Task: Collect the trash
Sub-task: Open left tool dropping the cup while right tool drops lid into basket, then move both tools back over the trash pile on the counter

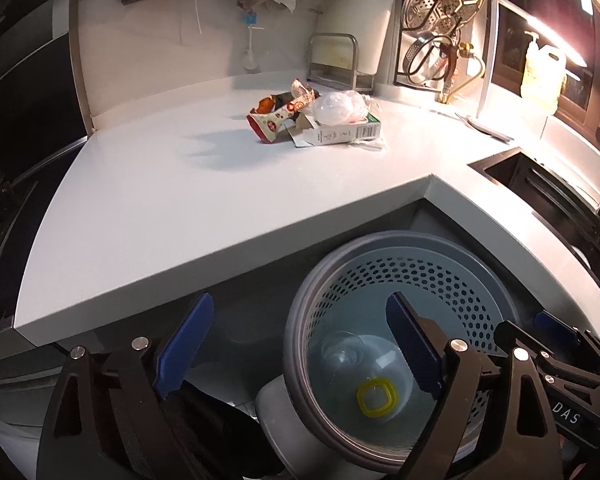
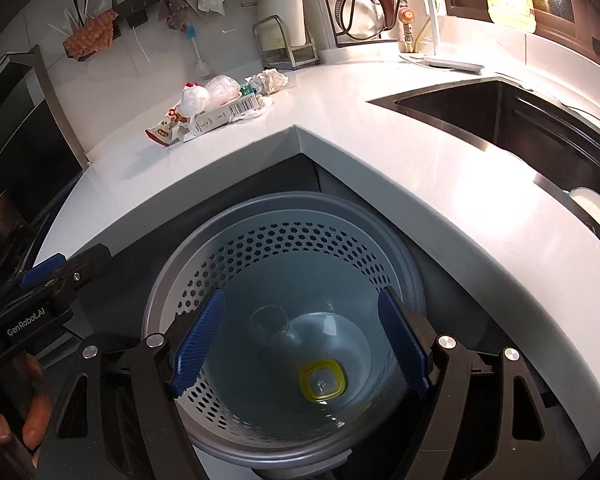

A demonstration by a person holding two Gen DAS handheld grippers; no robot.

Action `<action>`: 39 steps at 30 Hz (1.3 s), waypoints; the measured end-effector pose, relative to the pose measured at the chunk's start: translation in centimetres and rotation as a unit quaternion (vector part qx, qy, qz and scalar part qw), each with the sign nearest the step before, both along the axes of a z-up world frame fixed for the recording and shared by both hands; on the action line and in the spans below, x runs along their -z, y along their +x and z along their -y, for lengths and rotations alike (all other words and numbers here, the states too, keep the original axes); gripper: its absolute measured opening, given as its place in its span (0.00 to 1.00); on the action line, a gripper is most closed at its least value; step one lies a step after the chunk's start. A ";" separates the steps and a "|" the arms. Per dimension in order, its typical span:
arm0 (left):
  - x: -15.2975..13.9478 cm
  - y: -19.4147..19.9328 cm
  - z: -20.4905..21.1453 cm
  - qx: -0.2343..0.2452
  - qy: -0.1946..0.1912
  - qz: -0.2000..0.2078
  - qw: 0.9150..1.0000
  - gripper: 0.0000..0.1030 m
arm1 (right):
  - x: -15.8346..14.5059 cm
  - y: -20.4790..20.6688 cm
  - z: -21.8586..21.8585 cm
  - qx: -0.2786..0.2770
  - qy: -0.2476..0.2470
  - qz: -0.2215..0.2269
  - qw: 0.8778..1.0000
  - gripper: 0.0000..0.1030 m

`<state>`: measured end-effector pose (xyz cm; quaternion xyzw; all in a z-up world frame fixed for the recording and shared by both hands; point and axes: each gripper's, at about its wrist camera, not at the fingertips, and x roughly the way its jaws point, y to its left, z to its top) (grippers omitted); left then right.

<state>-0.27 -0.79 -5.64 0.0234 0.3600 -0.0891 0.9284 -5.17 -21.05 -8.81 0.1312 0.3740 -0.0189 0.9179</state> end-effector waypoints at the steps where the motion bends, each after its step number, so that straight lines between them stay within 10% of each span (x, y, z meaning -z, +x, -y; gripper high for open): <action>1: -0.4 0.2 -0.4 -0.004 -0.003 0.005 1.000 0.86 | -0.4 0.4 -0.1 -0.003 -0.001 0.004 1.000 0.73; 16: -5.6 9.1 -5.5 -0.061 0.000 0.090 0.994 0.90 | -6.2 12.7 -3.6 -0.053 -0.039 0.070 0.995 0.73; 39: -3.3 15.0 -8.0 -0.062 -0.009 0.066 0.996 0.91 | -5.5 25.7 -9.5 -0.036 -0.111 0.054 0.992 0.66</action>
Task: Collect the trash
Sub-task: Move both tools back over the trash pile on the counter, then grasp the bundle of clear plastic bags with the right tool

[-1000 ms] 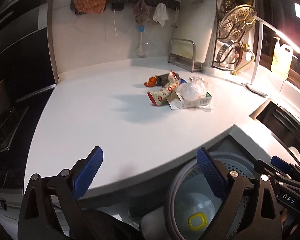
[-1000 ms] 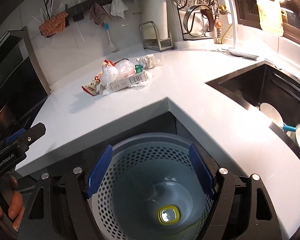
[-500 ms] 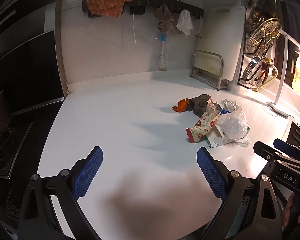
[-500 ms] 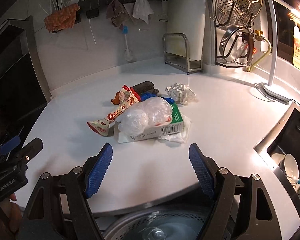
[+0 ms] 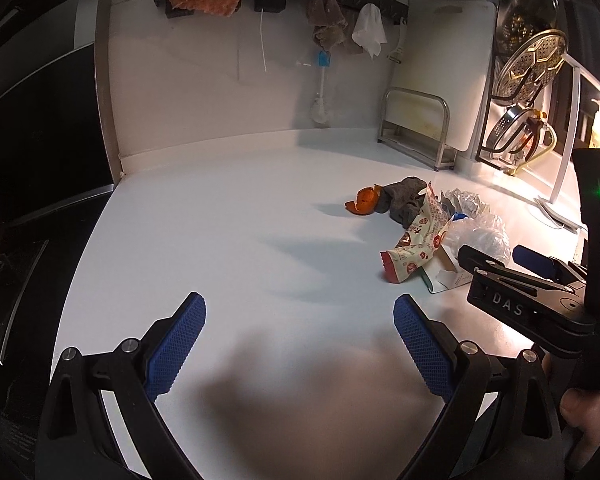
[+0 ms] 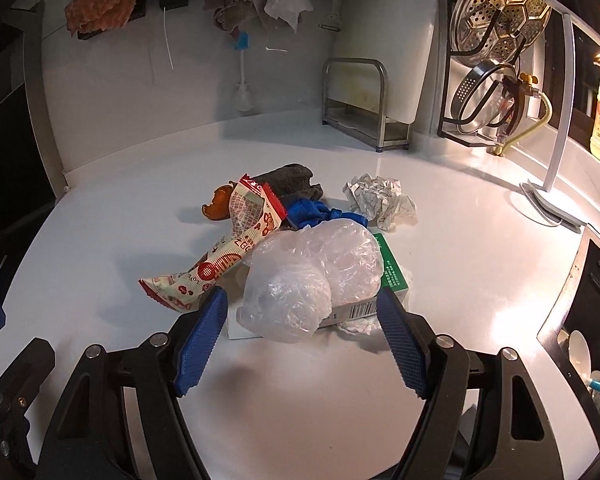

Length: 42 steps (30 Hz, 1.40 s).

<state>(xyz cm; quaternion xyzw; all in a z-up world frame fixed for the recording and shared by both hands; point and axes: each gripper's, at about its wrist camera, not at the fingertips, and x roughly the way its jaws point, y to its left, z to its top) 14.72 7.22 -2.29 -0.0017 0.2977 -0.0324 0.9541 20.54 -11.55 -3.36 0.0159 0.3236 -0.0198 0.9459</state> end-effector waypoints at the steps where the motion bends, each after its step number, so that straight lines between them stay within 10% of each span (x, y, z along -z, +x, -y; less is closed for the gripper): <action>1: 0.0 0.0 0.0 0.001 -0.001 0.000 1.000 0.91 | 0.0 0.0 -0.2 0.000 -0.006 -0.001 1.000 0.55; 8: 0.0 0.3 0.2 0.007 -0.007 -0.005 1.000 0.91 | 0.0 -0.4 -0.3 -0.013 -0.007 0.000 1.000 0.34; 42: 0.7 10.7 6.7 0.088 0.046 -0.051 0.994 0.92 | -0.7 -9.9 11.6 0.024 0.140 0.052 0.988 0.33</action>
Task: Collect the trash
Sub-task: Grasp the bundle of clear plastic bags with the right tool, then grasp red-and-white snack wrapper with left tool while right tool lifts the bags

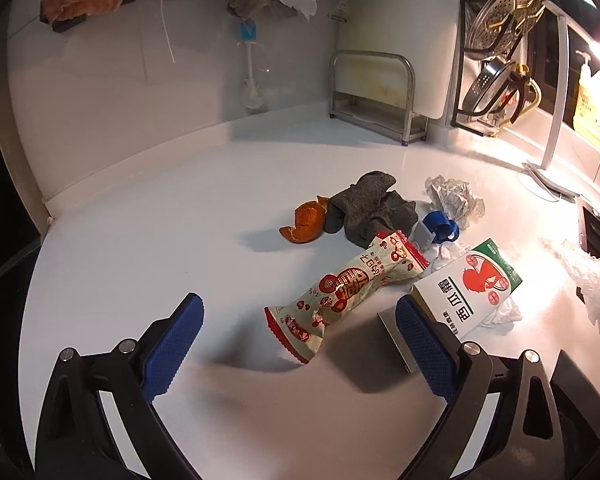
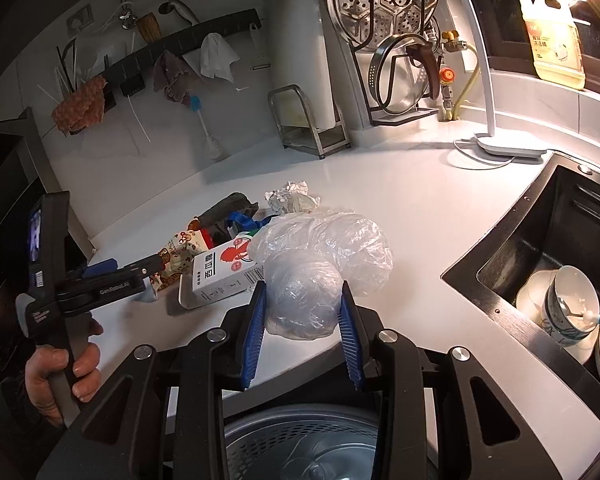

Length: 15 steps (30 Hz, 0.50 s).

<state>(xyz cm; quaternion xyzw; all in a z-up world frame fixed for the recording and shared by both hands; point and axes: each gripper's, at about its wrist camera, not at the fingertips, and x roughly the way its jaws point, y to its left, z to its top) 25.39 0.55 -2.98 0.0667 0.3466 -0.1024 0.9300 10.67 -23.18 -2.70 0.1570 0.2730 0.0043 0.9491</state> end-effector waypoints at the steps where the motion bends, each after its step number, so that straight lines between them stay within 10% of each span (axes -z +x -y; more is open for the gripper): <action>1: 0.2 0.4 0.2 0.002 0.005 -0.005 1.000 0.92 | 0.0 0.0 0.1 0.000 0.001 0.000 1.000 0.33; 9: 1.9 4.0 0.5 0.015 -0.005 -0.066 0.998 0.90 | 0.4 0.1 0.6 -0.003 0.013 0.000 1.000 0.33; 15: 2.5 5.0 1.1 0.030 -0.001 -0.090 0.995 0.51 | 0.6 0.2 0.6 -0.003 0.015 -0.004 1.000 0.33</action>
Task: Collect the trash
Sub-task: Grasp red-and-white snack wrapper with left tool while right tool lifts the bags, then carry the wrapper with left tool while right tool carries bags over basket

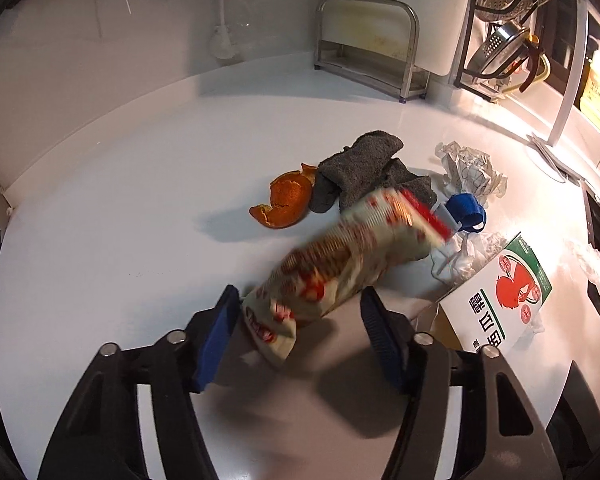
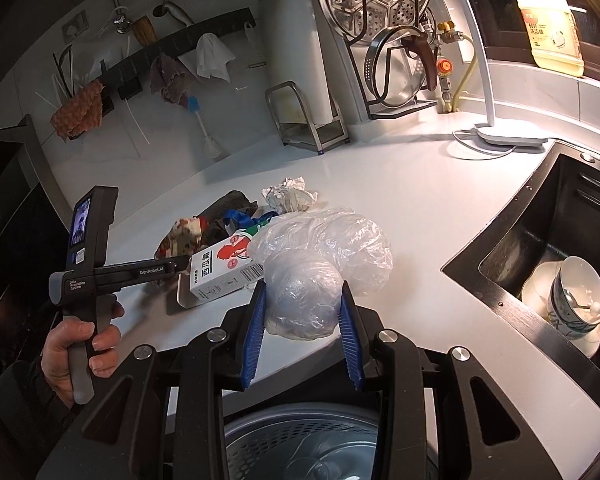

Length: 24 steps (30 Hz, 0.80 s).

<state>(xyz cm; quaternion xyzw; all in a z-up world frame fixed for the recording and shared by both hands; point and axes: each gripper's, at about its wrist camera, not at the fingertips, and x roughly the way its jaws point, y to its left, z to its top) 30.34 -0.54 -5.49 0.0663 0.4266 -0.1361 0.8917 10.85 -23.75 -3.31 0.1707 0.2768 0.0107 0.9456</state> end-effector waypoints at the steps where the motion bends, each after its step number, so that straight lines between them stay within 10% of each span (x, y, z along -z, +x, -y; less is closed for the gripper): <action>1: 0.0 -0.1 0.1 0.003 0.000 0.000 1.000 0.45 | 0.0 0.0 0.0 0.000 -0.001 -0.001 1.000 0.33; 8: -0.1 -0.4 -0.3 0.004 -0.013 0.001 1.000 0.23 | 0.1 -0.3 -0.5 -0.001 -0.002 -0.003 1.000 0.33; 24: -5.0 -13.6 -2.1 -0.029 -0.014 0.094 0.995 0.21 | -0.3 -6.2 -1.4 0.012 -0.010 -0.014 1.000 0.33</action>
